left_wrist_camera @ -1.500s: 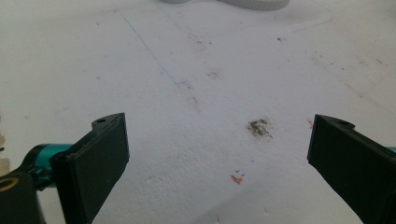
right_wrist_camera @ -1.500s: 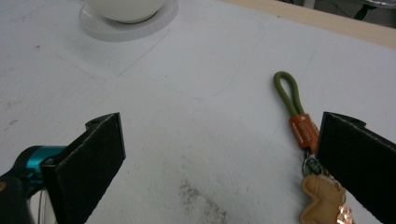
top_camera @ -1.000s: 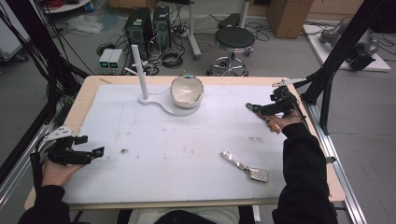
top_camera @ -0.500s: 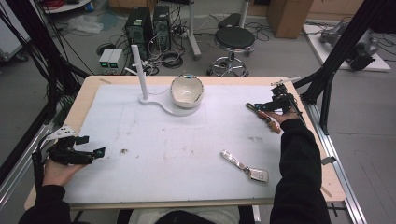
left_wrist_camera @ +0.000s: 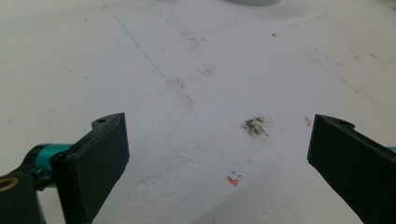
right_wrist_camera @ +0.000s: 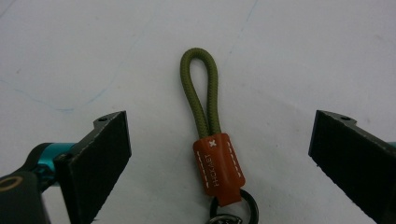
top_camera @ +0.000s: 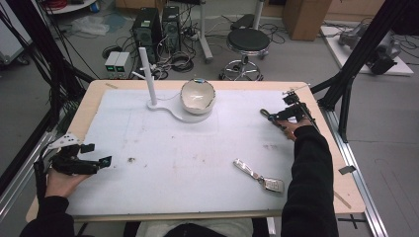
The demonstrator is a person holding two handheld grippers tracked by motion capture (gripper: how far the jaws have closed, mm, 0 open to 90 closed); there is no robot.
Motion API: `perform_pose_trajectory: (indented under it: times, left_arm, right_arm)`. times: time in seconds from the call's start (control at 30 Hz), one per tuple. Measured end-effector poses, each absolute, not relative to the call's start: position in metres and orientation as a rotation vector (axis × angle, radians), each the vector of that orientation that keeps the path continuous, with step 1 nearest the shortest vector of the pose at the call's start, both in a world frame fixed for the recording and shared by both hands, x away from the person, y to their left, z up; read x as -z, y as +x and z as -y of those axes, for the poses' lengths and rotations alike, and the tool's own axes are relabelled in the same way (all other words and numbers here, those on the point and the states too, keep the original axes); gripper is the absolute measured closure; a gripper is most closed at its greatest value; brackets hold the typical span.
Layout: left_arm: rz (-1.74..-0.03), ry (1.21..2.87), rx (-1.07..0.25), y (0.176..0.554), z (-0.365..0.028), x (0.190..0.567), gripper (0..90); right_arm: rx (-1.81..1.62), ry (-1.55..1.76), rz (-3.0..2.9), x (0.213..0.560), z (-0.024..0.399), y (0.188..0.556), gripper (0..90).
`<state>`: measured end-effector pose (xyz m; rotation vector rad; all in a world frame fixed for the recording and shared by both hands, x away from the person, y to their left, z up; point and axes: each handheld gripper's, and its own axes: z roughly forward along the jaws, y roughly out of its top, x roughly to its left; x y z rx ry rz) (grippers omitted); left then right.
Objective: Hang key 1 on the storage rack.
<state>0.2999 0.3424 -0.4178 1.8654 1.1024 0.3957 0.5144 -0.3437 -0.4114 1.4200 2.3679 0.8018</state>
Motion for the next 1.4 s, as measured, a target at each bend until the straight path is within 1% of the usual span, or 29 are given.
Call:
perform_pose_trajectory:
  times: [0.07, 0.1, 0.13, 0.17, 0.2, 0.23, 0.27, 0.3, 0.37, 0.47, 0.5, 0.53, 0.57, 0.6, 0.63, 0.7, 0.73, 0.83, 0.93, 1.23, 1.4]
  left_arm:
    - [-1.102, 1.864, -0.398, 0.300, -0.342, 0.418, 6.0]
    - [-1.102, 1.865, -0.399, 0.300, -0.342, 0.418, 6.0]
    - [-1.101, 1.866, -0.399, 0.300, -0.342, 0.418, 6.0]
    - [-1.102, 1.866, -0.401, 0.300, -0.342, 0.419, 6.0]
    - [-1.101, 1.866, -0.398, 0.300, -0.342, 0.419, 6.0]
    - [-1.101, 1.866, -0.398, 0.300, -0.342, 0.419, 5.9]
    - [-1.101, 1.865, -0.393, 0.301, -0.343, 0.419, 5.9]
    - [-1.101, 1.865, -0.393, 0.301, -0.343, 0.419, 6.0]
    - [-1.102, 1.867, -0.393, 0.301, -0.342, 0.419, 6.0]
    - [-1.100, 1.868, -0.396, 0.300, -0.342, 0.419, 6.0]
    - [-1.100, 1.868, -0.398, 0.299, -0.342, 0.419, 6.0]
    - [-1.098, 1.864, -0.402, 0.299, -0.342, 0.419, 6.0]
    - [-1.098, 1.860, -0.400, 0.299, -0.343, 0.419, 6.0]
    - [-1.098, 1.856, -0.398, 0.299, -0.343, 0.419, 6.0]
    - [-1.098, 1.856, -0.401, 0.298, -0.344, 0.420, 6.0]
    - [-1.096, 1.858, -0.397, 0.298, -0.343, 0.420, 6.0]
    - [-1.096, 1.860, -0.399, 0.298, -0.343, 0.420, 6.0]
    - [-1.094, 1.863, -0.397, 0.299, -0.343, 0.420, 6.0]
    - [-1.093, 1.862, -0.398, 0.298, -0.343, 0.420, 6.0]
    - [-1.093, 1.863, -0.400, 0.298, -0.343, 0.420, 6.0]
    - [-1.091, 1.864, -0.398, 0.298, -0.342, 0.420, 6.0]
  right_arm:
    - [-0.793, 1.422, -2.372, 0.412, 0.343, 0.514, 7.5]
    - [-0.788, 1.421, -2.377, 0.413, 0.343, 0.515, 12.9]
    - [-0.777, 1.415, -2.401, 0.414, 0.342, 0.515, 22.5]
    - [-0.777, 1.415, -2.401, 0.414, 0.342, 0.515, 22.5]
    - [-0.772, 1.408, -2.442, 0.416, 0.342, 0.515, 34.0]
    - [-0.772, 1.408, -2.442, 0.416, 0.342, 0.515, 34.0]
    - [-0.744, 1.391, -2.450, 0.418, 0.340, 0.515, 38.1]
    - [-0.744, 1.391, -2.450, 0.418, 0.340, 0.515, 38.1]
    - [-0.732, 1.381, -2.455, 0.418, 0.339, 0.515, 44.3]
    - [-0.679, 1.406, -2.434, 0.420, 0.339, 0.515, 50.2]
    - [-0.679, 1.406, -2.434, 0.420, 0.339, 0.515, 50.2]
    - [-0.670, 1.409, -2.434, 0.421, 0.338, 0.515, 51.3]
    - [-0.647, 1.409, -2.432, 0.421, 0.337, 0.515, 54.6]
    - [-0.647, 1.409, -2.432, 0.421, 0.337, 0.515, 54.6]
    - [-0.644, 1.412, -2.429, 0.421, 0.337, 0.515, 57.2]
    - [-0.638, 1.413, -2.437, 0.422, 0.336, 0.515, 65.6]
    - [-0.635, 1.410, -2.434, 0.422, 0.335, 0.515, 67.1]
    - [-0.619, 1.401, -2.429, 0.421, 0.335, 0.514, 70.4]
    - [-0.616, 1.416, -2.432, 0.420, 0.335, 0.513, 71.2]
    - [-0.614, 1.421, -2.427, 0.418, 0.335, 0.511, 71.3]
    - [-0.633, 1.392, -2.413, 0.409, 0.334, 0.506, 71.3]
